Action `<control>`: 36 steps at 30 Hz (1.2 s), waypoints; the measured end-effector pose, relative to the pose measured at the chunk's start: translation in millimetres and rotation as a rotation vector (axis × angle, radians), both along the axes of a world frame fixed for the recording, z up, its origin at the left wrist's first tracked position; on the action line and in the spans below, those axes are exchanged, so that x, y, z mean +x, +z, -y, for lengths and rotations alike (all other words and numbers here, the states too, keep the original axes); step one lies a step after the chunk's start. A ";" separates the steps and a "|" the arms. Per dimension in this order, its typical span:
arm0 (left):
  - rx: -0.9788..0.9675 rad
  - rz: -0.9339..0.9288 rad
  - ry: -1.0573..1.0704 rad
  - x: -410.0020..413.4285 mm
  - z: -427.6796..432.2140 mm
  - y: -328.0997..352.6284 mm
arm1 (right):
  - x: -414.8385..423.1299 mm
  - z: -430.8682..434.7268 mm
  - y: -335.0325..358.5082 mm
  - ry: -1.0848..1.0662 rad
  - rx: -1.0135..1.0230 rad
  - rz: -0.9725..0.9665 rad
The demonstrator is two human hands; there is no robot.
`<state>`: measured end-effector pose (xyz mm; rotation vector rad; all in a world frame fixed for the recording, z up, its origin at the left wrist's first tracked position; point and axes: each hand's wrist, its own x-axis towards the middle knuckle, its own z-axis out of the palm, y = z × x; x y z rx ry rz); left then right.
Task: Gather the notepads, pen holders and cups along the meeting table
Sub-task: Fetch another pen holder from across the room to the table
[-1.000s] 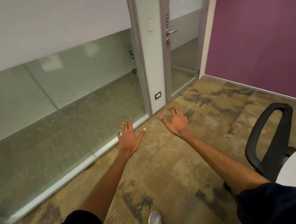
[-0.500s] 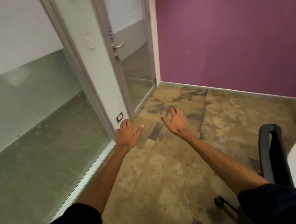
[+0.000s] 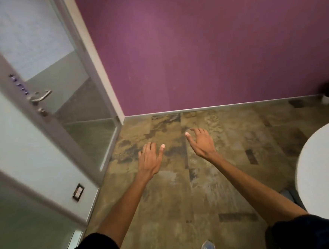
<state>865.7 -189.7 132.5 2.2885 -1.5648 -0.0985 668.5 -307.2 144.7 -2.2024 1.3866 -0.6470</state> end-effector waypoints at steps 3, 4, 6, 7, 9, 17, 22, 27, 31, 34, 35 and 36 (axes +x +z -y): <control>-0.019 0.019 -0.092 -6.7 89.1 13.9 | -18.5 73.2 9.5 -0.070 0.001 0.006; -0.034 0.017 -0.116 -10.6 117.3 19.1 | -25.6 96.5 13.8 -0.089 -0.004 0.005; -0.058 -0.004 -0.161 -21.1 168.1 27.0 | -41.6 137.8 21.1 -0.145 -0.003 0.011; -0.065 -0.014 -0.184 -27.6 191.0 29.0 | -50.5 154.6 23.1 -0.176 -0.002 0.014; -0.071 -0.025 -0.235 -43.8 232.1 29.3 | -70.4 184.9 23.1 -0.218 -0.019 0.005; 0.029 -0.038 -0.452 -122.5 402.5 17.9 | -160.9 294.8 11.8 -0.443 0.035 0.001; 0.077 -0.022 -0.634 -183.5 516.5 13.6 | -226.5 363.8 3.1 -0.623 0.069 0.013; 0.071 -0.052 -0.812 -253.7 633.3 17.1 | -289.9 420.5 2.3 -0.820 0.086 0.015; 0.081 -0.050 -0.952 -312.5 702.1 12.4 | -332.1 447.4 -1.3 -0.992 0.104 0.046; 0.113 -0.033 -1.048 -354.5 730.6 3.7 | -360.9 453.0 -7.1 -1.096 0.138 0.055; 0.108 -0.022 -1.095 -369.9 739.5 0.6 | -372.0 455.0 -7.4 -1.122 0.135 0.035; 0.112 0.001 -1.143 -386.4 747.3 -1.7 | -383.4 456.6 -7.0 -1.153 0.132 0.024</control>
